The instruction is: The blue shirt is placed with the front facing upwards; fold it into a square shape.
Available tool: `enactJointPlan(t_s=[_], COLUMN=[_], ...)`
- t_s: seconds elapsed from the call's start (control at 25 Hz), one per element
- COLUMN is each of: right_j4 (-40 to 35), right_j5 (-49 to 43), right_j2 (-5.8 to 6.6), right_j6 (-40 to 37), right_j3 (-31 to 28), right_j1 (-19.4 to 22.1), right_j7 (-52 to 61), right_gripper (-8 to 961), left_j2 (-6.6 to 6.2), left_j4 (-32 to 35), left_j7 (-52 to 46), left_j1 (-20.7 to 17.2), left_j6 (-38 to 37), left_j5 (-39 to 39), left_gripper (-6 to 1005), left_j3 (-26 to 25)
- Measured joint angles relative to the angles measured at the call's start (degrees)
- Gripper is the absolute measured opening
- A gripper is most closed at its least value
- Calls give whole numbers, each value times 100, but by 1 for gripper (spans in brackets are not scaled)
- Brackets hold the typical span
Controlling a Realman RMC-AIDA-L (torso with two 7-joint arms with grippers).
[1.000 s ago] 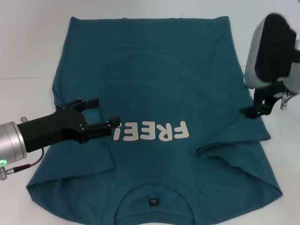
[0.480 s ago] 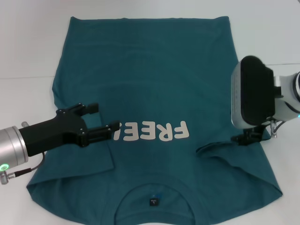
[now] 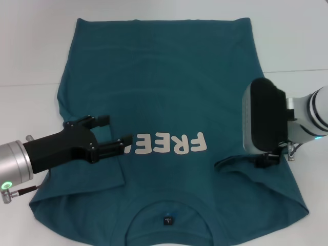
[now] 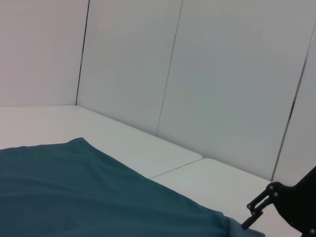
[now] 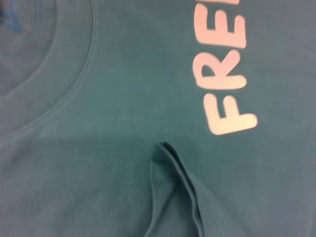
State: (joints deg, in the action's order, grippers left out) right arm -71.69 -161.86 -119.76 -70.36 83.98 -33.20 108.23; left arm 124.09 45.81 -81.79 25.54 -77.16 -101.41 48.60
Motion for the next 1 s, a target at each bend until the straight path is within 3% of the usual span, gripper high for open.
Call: enactJointPlan(t_s=[1.0], right_j4=[782], right_j5=[-309], right_j2=[-10], right_j6=[1139], right_j3=[168], right_j1=[-270], right_j7=[460], right_gripper=[712], left_j2=[3], left_j4=[23], left_j7=[2], left_j1=[-4], left_j6=[-32], left_j5=[-1], left_gripper=[906], left_j3=[-34])
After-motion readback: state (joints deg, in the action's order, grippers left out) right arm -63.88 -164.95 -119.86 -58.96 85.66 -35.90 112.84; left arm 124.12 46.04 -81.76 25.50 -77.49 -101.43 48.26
